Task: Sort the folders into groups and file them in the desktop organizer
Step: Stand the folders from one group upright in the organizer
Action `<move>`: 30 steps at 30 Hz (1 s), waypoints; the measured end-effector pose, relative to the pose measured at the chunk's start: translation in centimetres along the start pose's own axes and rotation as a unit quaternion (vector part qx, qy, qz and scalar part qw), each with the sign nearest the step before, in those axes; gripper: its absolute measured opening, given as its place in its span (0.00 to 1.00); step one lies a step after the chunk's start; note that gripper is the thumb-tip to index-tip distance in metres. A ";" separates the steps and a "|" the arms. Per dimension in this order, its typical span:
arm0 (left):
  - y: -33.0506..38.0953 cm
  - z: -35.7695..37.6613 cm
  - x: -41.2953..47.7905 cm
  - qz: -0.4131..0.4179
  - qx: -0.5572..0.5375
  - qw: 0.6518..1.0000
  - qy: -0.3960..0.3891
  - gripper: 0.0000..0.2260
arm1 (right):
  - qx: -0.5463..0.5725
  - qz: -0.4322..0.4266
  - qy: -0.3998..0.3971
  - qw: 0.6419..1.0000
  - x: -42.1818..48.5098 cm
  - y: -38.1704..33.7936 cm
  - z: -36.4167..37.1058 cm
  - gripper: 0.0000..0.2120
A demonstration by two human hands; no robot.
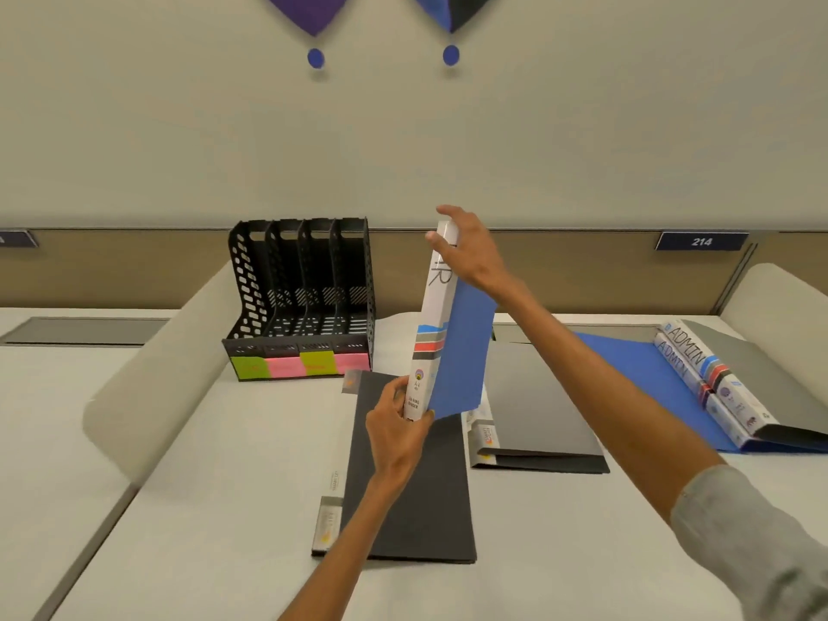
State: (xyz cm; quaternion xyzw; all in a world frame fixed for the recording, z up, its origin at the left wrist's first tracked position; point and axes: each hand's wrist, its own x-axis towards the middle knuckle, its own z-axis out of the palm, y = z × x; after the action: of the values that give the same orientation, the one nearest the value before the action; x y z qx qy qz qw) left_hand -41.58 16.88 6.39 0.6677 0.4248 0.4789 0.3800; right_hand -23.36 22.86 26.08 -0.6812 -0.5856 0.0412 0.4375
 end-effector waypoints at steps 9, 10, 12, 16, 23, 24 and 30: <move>-1.5 -6.9 1.7 -0.014 0.044 0.993 0.112 0.24 | -0.026 -0.071 0.026 0.997 0.7 -8.9 4.0 0.17; -1.7 -7.3 1.7 -0.016 0.046 0.992 0.119 0.24 | -0.004 -0.071 0.015 0.997 0.9 -9.7 4.3 0.17; -1.9 -7.8 1.8 -0.020 0.048 0.990 0.131 0.25 | 0.044 -0.067 -0.010 0.997 1.5 -11.1 4.8 0.17; -2.0 -8.6 2.4 -0.030 0.064 0.984 0.164 0.26 | 0.107 -0.091 -0.032 0.989 2.5 -12.3 6.0 0.15; -1.8 -10.1 4.6 -0.038 0.081 0.972 0.217 0.27 | 0.211 -0.141 -0.052 0.966 3.9 -13.8 7.7 0.11; -1.7 -10.5 4.9 -0.036 0.081 0.970 0.225 0.27 | 0.224 -0.146 -0.062 0.962 4.3 -14.2 8.0 0.12; -2.4 -12.9 7.1 -0.029 0.077 0.965 0.251 0.27 | 0.290 -0.170 -0.071 0.939 6.4 -16.1 10.4 0.11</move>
State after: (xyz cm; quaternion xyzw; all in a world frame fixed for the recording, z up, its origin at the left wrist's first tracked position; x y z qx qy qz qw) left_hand -53.23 25.61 9.70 0.5406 0.5612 0.5858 0.2228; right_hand -39.58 32.74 33.00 -0.4104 -0.6848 0.1827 0.5739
